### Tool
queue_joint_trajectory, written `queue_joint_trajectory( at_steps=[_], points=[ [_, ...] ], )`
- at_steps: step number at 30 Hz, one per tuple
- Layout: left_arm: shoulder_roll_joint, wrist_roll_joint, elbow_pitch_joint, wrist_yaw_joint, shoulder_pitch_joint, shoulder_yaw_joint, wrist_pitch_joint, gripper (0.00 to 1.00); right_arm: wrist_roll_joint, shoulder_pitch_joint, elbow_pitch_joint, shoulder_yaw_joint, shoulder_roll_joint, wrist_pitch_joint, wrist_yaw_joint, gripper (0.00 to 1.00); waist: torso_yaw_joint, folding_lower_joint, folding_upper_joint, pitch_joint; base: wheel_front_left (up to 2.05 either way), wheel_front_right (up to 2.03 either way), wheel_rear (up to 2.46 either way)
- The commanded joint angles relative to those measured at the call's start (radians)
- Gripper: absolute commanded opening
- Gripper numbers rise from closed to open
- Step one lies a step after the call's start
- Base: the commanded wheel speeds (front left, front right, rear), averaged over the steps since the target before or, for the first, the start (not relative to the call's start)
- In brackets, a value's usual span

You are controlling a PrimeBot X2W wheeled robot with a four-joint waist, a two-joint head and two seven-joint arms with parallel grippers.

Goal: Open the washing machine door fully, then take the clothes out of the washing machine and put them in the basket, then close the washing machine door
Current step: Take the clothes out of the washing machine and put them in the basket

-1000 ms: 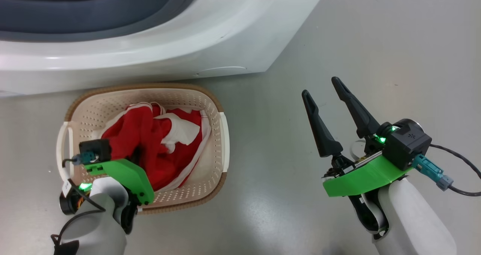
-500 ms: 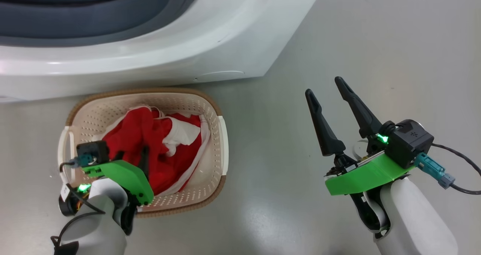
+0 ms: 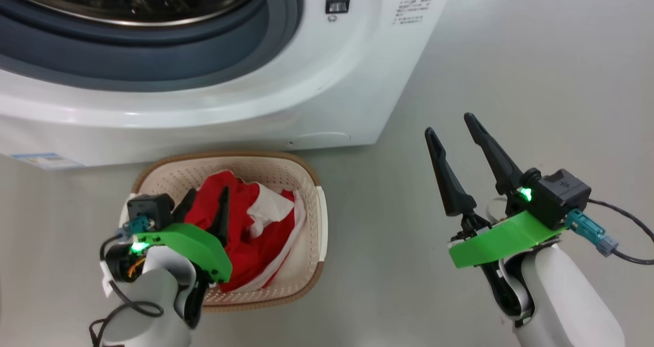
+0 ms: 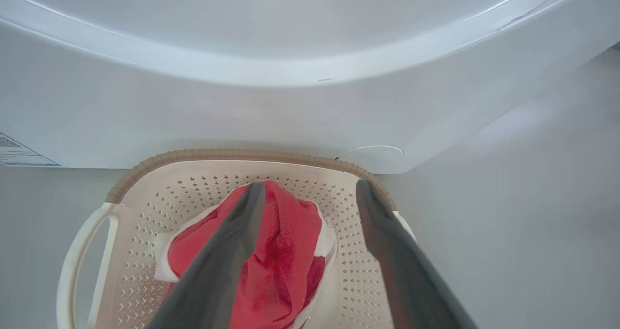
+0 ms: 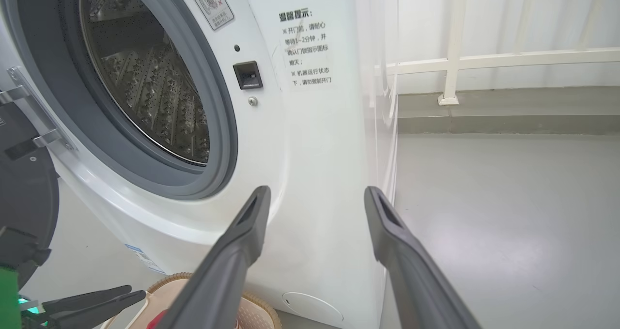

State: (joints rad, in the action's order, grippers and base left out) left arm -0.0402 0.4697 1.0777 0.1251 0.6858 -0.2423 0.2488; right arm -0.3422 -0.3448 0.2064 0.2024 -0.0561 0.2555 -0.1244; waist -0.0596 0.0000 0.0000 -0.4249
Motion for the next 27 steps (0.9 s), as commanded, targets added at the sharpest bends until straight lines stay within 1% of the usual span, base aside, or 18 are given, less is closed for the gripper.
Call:
queue_joint_trajectory(
  at_steps=[1, 4, 15, 23, 27],
  points=[
    [-0.03, -0.013, -0.039, 0.005, -0.035, 0.026, 0.012, 1.0, 0.004, 0.03, -0.016, 0.012, 0.006, 0.006, -0.006, 1.0, 0.026, 0.0, 0.0, 0.055, 0.0, 0.0, 0.0],
    [-0.041, -0.04, -0.143, -0.009, -0.093, 0.045, 0.013, 1.0, 0.0, 0.047, -0.006, -0.004, 0.006, 0.006, -0.006, 1.0, 0.035, 0.0, 0.0, 0.101, 0.0, 0.0, 0.0],
    [-0.035, -0.144, -0.598, -0.045, -0.336, 0.168, 0.013, 1.0, 0.01, 0.094, 0.031, -0.023, 0.006, 0.006, -0.006, 1.0, 0.042, 0.0, 0.0, 0.243, 0.0, 0.0, 0.0],
    [-0.021, -0.187, -0.81, -0.05, -0.475, 0.244, 0.013, 1.0, 0.033, 0.12, 0.044, -0.04, 0.006, 0.006, -0.006, 1.0, 0.043, 0.0, 0.0, 0.314, 0.0, 0.0, 0.0],
    [-0.018, -0.197, -0.865, -0.057, -0.529, 0.282, 0.013, 1.0, 0.051, 0.133, 0.043, -0.042, 0.006, 0.006, -0.006, 1.0, 0.036, 0.0, 0.0, 0.343, 0.0, 0.0, 0.0]
  ],
)
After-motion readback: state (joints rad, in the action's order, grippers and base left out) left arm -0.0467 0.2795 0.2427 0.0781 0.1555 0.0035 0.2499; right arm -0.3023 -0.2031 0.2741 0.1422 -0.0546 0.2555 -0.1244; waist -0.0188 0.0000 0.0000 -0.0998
